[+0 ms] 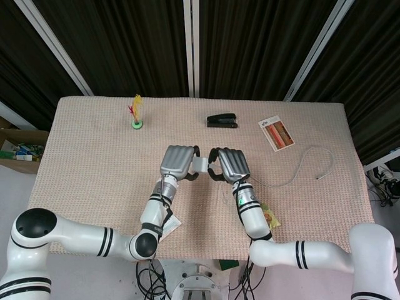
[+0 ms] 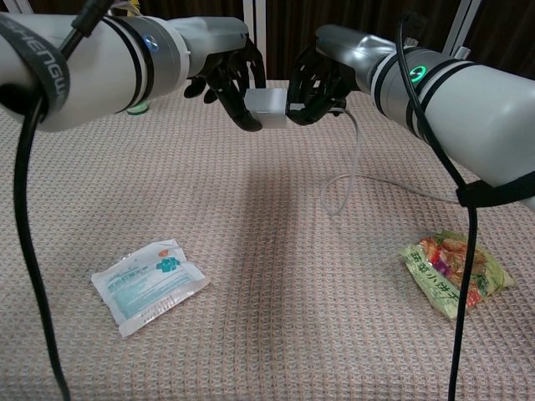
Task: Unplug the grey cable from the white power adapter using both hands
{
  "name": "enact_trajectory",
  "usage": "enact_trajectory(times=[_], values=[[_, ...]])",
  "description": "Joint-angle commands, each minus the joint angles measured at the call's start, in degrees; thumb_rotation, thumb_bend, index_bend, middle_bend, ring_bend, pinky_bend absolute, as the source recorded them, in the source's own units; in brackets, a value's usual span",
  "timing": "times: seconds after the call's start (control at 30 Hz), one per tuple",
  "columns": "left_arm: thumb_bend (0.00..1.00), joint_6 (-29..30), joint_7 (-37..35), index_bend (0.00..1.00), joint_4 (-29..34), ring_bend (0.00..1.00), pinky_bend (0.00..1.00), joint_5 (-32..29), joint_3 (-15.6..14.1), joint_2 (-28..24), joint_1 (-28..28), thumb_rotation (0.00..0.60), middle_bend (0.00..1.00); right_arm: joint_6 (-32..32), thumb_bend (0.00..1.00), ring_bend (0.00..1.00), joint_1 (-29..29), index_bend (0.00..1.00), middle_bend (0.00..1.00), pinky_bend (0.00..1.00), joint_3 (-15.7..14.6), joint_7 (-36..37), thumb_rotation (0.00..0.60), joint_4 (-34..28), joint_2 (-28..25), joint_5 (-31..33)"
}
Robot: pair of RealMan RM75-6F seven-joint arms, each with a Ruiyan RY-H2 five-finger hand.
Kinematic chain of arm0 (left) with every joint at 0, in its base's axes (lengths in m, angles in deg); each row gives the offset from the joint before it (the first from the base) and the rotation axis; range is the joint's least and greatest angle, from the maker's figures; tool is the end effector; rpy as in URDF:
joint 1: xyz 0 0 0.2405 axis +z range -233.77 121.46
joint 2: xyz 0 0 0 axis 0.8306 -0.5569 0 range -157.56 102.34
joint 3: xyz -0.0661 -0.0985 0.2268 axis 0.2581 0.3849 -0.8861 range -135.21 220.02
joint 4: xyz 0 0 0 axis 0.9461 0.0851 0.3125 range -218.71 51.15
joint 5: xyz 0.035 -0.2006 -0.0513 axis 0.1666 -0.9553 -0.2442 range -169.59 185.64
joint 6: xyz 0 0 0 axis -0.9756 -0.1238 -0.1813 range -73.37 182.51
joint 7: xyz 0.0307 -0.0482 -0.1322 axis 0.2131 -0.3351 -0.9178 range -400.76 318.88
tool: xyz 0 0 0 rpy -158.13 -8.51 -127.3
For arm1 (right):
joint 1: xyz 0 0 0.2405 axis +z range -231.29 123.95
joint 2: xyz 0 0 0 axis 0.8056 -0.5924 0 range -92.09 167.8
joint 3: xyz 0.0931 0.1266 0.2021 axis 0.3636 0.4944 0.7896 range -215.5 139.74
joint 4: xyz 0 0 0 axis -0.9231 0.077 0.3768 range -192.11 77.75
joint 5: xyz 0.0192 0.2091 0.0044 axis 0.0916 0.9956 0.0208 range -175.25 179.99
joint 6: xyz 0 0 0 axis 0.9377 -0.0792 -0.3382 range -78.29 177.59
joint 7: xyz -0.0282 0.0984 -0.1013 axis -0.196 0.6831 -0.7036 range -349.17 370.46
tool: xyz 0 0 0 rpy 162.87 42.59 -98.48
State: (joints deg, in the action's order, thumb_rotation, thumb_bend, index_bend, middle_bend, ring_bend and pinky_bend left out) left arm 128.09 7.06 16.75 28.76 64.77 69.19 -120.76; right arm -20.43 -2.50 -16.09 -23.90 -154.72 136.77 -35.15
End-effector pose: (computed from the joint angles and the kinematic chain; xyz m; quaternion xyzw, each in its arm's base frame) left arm 0.0020 0.3411 -0.0291 -0.6983 -0.4480 -0.3488 0.4359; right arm -0.0440 -0.3372 -0.0287 0.6331 -0.4978 0.4259 0.4124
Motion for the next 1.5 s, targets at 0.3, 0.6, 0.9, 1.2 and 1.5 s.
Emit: enact_trajectory(times=[0.3,0.6,0.9,1.2,1.5], values=[[0.31,0.1,0.1,0.57,-0.7,0.76,0.84,0.8,-1.0,-0.8,0.4,0.571,0.58,-0.2,0.47,0.44,-0.1,0.62,0.52,0.51,-0.3,-0.5,0.6,-0.8,-1.2,0.2],[0.31,-1.0,-0.9,0.57,-0.4,0.76,0.84,2.0,-3.4,-4.5,3.1,0.572,0.58,-1.6,0.47,0.45,-1.6,0.62,0.52,0.51,-0.7,-0.7,0.6,-3.4,-5.5,-1.2],[0.31,-5.4,-5.9,0.58,-5.6,0.74,0.83,6.2,-9.1,-8.1,8.5,0.572,0.58,-0.3,0.47,0.45,-4.1,0.62,0.51,0.5,-1.5,0.2,0.6,-5.6,-12.8,-1.3],[0.26,-8.0,-4.3,0.49,-14.9,0.62,0.78,9.1,-13.1,-3.6,9.2,0.572,0.52,5.1,0.46,0.45,-2.8,0.62,0.48,0.49,-2.1,1.9,0.6,0.6,-11.9,1.7],[0.16,-6.6,-5.7,0.23,-12.9,0.37,0.59,14.1,-13.4,-5.4,11.2,0.451,0.32,9.8,0.24,0.2,0.7,0.18,0.23,0.3,-2.0,4.6,0.6,11.7,-4.7,2.7]])
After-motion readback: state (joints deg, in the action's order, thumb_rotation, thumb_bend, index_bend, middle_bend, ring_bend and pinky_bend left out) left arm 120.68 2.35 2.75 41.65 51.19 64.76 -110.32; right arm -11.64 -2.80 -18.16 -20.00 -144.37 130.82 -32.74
